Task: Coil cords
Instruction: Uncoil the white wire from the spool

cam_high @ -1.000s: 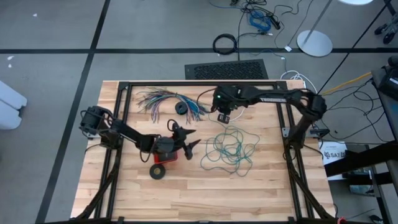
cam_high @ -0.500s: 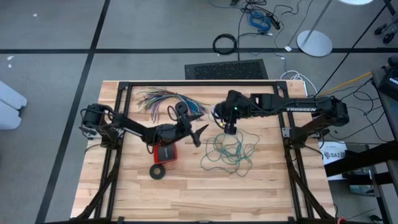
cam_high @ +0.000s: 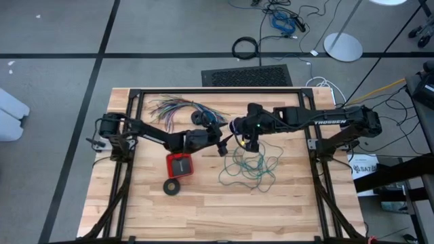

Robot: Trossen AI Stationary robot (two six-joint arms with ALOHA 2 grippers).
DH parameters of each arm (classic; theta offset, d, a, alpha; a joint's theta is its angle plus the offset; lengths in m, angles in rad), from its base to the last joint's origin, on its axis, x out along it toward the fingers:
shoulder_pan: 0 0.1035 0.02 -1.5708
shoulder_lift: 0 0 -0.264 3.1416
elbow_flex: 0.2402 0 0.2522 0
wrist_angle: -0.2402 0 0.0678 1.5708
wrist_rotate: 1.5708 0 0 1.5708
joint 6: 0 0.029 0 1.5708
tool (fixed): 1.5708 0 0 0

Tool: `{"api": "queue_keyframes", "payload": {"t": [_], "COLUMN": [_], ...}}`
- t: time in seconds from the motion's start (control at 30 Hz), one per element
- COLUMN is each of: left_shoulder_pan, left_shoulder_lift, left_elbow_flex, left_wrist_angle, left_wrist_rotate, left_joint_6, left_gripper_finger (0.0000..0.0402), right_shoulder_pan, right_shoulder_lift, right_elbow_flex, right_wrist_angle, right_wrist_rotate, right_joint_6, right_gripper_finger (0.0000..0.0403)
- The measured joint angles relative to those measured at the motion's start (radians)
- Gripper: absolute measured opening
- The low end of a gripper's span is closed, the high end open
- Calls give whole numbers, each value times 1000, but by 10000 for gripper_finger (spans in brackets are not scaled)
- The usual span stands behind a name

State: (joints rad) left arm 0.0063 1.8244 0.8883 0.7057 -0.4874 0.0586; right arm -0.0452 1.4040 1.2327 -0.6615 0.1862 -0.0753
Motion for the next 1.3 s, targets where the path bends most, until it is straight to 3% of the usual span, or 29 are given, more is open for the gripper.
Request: {"api": "queue_keyframes", "payload": {"t": [0.17,0.37,0.53,0.8,1.1,1.3], "left_shoulder_pan": [6,24,26,16,61,84], "left_shoulder_lift": [58,119,175,238,310,313], "left_elbow_flex": [1,25,50,139,221,230], "left_wrist_angle": [102,184,282,297,267,264], "left_wrist_rotate": [-10,96,93,8,8,-3], "left_joint_6": [1,-25,-24,160,156,156], "left_gripper_finger": [263,263,263,263,262,227], "right_shoulder_pan": [3,2,2,2,0,0], "right_shoulder_lift": [0,0,0,0,0,0], "right_elbow_flex": [0,0,0,0,0,0], "right_wrist_angle": [5,15,22,28,27,28], "right_wrist_rotate": [-1,1,1,-3,7,10], "right_joint_6": [-7,-15,-19,-18,-14,-14], "right_gripper_finger": [79,79,79,79,79,79]}}
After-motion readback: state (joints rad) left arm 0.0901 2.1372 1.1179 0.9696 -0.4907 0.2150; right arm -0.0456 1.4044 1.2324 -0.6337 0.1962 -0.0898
